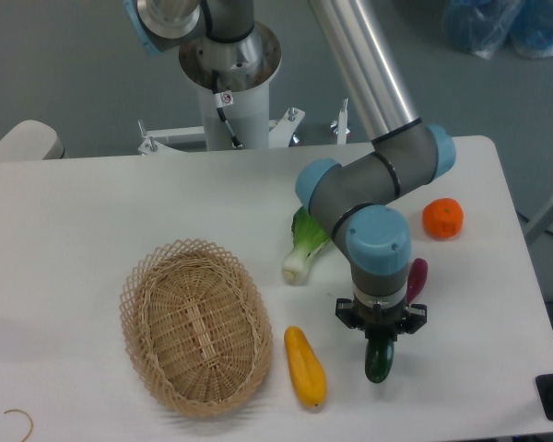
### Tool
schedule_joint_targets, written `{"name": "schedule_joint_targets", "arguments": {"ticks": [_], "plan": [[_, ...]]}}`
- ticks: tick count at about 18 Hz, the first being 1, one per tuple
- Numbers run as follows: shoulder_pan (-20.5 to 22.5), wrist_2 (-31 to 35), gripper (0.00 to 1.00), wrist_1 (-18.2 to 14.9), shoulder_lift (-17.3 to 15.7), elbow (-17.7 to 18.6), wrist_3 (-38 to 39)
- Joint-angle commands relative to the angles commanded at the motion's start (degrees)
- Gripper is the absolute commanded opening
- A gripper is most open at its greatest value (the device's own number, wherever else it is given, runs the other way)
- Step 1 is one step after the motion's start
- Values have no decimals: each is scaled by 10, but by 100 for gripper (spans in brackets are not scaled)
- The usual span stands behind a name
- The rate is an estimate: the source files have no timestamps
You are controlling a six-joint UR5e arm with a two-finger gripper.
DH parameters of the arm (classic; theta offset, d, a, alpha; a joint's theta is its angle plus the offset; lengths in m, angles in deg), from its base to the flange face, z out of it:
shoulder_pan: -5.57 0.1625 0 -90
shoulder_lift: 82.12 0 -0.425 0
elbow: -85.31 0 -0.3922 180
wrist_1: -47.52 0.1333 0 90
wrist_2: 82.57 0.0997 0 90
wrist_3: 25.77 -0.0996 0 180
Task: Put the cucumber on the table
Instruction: 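Set the cucumber upright on the table and open the gripper, then raise the open gripper up and away from the cucumber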
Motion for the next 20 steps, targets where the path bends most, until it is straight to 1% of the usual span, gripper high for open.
{"name": "schedule_joint_targets", "arguments": {"ticks": [4,5,9,10,11,13,17,20], "plan": [[-3,0,36,0,-4,11,3],[-3,0,38,0,-4,11,3],[-7,0,39,2,-4,18,0],[-7,0,48,3,-3,19,-2],[-7,1,71,4,-3,16,-4],[-8,16,100,2,-2,8,-5],[-8,27,100,1,-7,0,-19],[-7,22,100,-3,-21,-23,-19]]}}
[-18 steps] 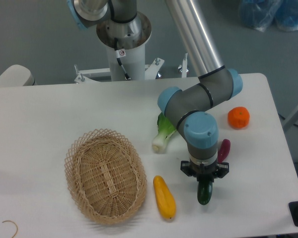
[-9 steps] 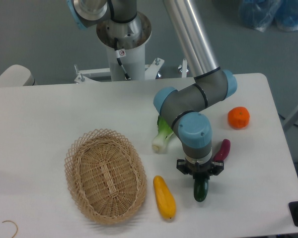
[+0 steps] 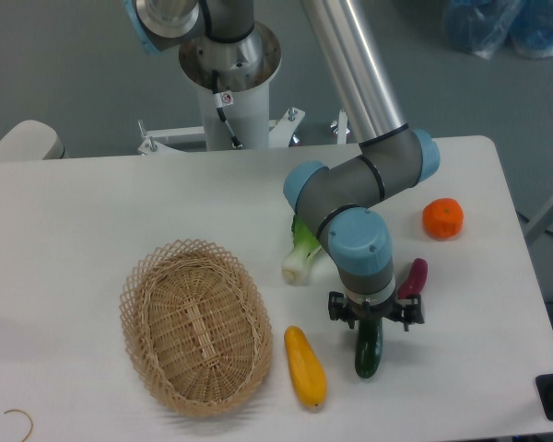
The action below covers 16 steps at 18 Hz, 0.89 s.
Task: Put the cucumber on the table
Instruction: 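Raise the open gripper up and away from the cucumber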
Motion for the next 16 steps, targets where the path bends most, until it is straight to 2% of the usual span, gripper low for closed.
{"name": "schedule_joint_targets", "arguments": {"ticks": [3,6,8,10,12,13,14,16], "plan": [[-3,-3,100,-5,-12,-25,-17],[-5,3,100,-18,-33,-38,-101],[8,-2,100,-50,-58,-37,-169],[23,-7,100,-61,-81,-36,-268],[47,-45,100,-70,-100,-33,-338],[63,-63,100,-86,-112,-34,-366],[75,-71,100,-106,-121,-37,-397],[88,-69,100,-124,-128,-40,-456]]}}
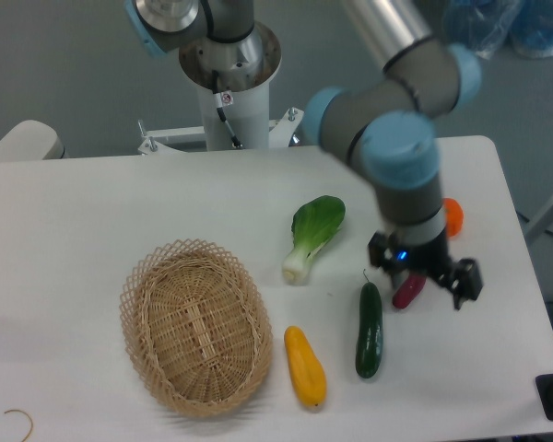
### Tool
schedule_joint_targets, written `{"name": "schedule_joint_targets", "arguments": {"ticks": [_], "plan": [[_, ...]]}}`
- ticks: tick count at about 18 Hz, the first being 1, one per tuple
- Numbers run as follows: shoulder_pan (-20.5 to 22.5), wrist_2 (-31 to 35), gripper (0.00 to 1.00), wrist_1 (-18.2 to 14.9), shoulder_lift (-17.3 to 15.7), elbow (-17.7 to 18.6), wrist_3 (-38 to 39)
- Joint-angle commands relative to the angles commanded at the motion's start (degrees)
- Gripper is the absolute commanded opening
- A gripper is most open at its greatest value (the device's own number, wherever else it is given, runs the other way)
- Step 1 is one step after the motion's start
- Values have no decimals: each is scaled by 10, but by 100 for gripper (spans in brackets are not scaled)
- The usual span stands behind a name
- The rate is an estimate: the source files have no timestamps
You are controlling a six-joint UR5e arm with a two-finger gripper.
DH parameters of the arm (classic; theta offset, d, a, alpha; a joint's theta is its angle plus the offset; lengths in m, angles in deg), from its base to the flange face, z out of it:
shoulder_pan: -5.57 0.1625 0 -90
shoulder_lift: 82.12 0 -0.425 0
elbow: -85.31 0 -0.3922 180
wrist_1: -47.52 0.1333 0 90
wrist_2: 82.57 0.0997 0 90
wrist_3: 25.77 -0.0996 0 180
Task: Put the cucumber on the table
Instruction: 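Raise the open gripper up and away from the cucumber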
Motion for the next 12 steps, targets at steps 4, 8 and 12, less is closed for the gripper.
{"name": "schedule_joint_targets", "arguments": {"ticks": [4,8,12], "plan": [[30,-2,100,-47,-17,-15,-92],[37,-15,100,-66,-17,-27,-109],[39,-20,100,-65,-17,-26,-109]]}}
